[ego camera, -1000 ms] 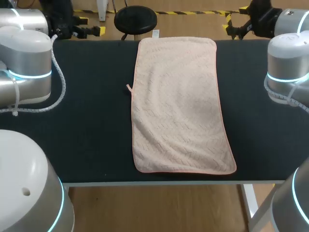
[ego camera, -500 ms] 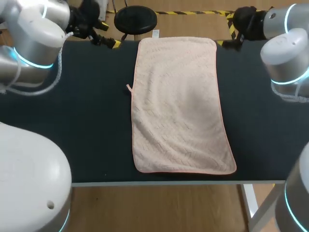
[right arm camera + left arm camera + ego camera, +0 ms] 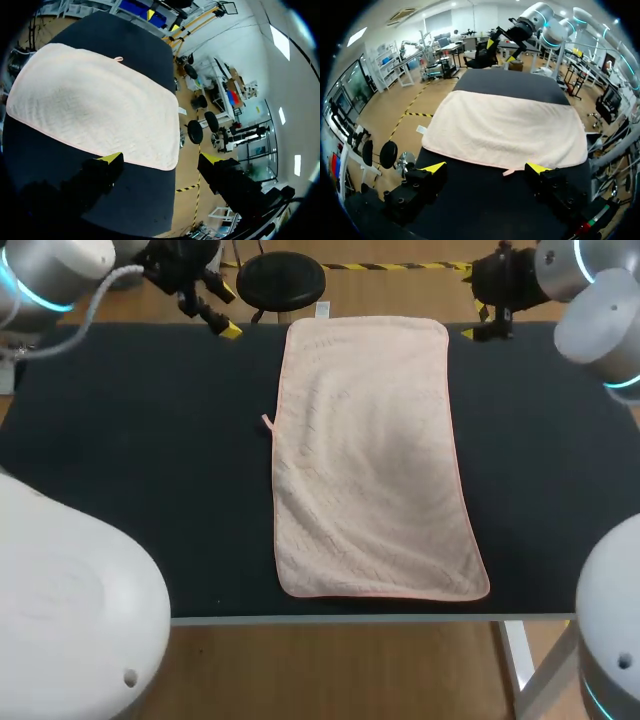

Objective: Fold the towel

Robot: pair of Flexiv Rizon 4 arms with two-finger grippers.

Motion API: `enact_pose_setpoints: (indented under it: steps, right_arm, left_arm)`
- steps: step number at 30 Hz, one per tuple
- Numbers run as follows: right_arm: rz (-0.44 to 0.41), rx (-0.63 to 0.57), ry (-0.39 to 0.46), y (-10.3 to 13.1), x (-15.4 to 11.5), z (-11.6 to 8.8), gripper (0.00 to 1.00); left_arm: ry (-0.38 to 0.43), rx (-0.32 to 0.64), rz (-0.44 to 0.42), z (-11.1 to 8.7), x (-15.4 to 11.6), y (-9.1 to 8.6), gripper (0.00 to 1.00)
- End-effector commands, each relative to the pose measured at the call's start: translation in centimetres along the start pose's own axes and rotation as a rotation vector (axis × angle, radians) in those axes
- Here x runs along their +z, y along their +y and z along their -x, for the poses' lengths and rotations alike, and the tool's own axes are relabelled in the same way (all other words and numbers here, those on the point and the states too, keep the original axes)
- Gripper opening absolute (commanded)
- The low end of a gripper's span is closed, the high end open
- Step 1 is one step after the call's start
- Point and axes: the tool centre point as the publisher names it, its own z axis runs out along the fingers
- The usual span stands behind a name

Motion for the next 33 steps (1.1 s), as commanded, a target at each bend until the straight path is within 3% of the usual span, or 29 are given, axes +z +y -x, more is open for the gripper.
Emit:
enact_pose_setpoints:
  steps: [1,8,13,18,24,33]
  right_arm:
    - [-0.296,-0.196,0.296,1.5,0.8,-0.2,1.0]
    - [-0.383,-0.06,0.422,0.6,2.0,-3.3,1.0]
    - [-0.389,0.052,0.451,-0.9,3.6,-4.7,1.0]
    - [-0.411,0.097,0.474,-1.4,5.9,-6.4,1.0]
    - [-0.398,0.12,0.482,-1.6,6.6,-7.1,1.0]
    - [-0.371,0.111,0.489,-1.5,6.2,-6.8,1.0]
  left_arm:
    - [0.138,0.044,0.242,1.1,2.9,-1.0,1.0]
    - [0.098,0.084,0.254,0.7,6.2,-1.5,1.0]
    - [0.075,0.09,0.245,0.7,7.9,-1.1,1.0]
    - [0.111,0.077,0.247,0.7,9.7,-0.4,1.0]
    - [0.167,0.096,0.268,0.3,10.8,0.1,1.0]
    - [0.167,0.098,0.258,0.3,10.6,0.0,1.0]
